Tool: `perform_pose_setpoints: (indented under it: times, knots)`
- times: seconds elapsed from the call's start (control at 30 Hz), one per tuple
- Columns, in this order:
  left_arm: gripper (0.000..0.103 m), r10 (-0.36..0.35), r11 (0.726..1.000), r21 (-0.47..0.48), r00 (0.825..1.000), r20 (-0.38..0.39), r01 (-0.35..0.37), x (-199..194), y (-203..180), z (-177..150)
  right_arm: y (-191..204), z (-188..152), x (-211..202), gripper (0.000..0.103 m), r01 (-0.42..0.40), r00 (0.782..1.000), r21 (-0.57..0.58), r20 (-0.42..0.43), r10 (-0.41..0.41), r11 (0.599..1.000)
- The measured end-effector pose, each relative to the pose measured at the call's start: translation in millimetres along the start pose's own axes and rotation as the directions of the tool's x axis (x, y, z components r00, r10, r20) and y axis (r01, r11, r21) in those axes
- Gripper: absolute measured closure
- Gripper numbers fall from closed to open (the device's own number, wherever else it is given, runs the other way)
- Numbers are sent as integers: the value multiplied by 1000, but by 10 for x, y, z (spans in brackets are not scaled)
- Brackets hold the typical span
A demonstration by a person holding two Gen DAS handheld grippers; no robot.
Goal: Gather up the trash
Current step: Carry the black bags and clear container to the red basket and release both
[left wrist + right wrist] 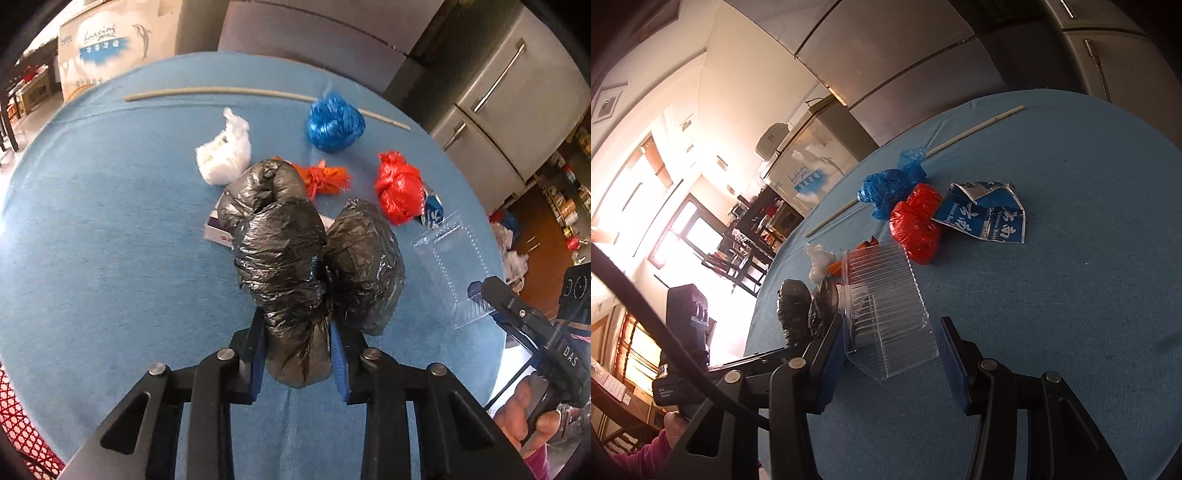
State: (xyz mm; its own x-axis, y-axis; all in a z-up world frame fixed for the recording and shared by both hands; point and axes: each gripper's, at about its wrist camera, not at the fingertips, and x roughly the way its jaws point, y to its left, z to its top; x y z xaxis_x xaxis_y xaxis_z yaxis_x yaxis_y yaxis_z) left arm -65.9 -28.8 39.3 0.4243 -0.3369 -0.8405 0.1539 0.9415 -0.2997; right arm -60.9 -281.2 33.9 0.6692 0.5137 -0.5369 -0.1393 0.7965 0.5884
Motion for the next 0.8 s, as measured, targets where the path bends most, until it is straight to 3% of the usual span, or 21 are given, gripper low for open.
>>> perform_pose_setpoints:
  times: [0.43, 0.8]
  knots:
    - [73, 88, 996, -17, 984, 154, -86, -795, 115, -279, 416, -57, 59, 51, -60, 998, -67, -10, 59, 996]
    - [73, 243, 968, -119, 946, 215, -222, -1411, 593, -622, 938, -233, 304, 51, -167, 983, -141, -102, 153, 976]
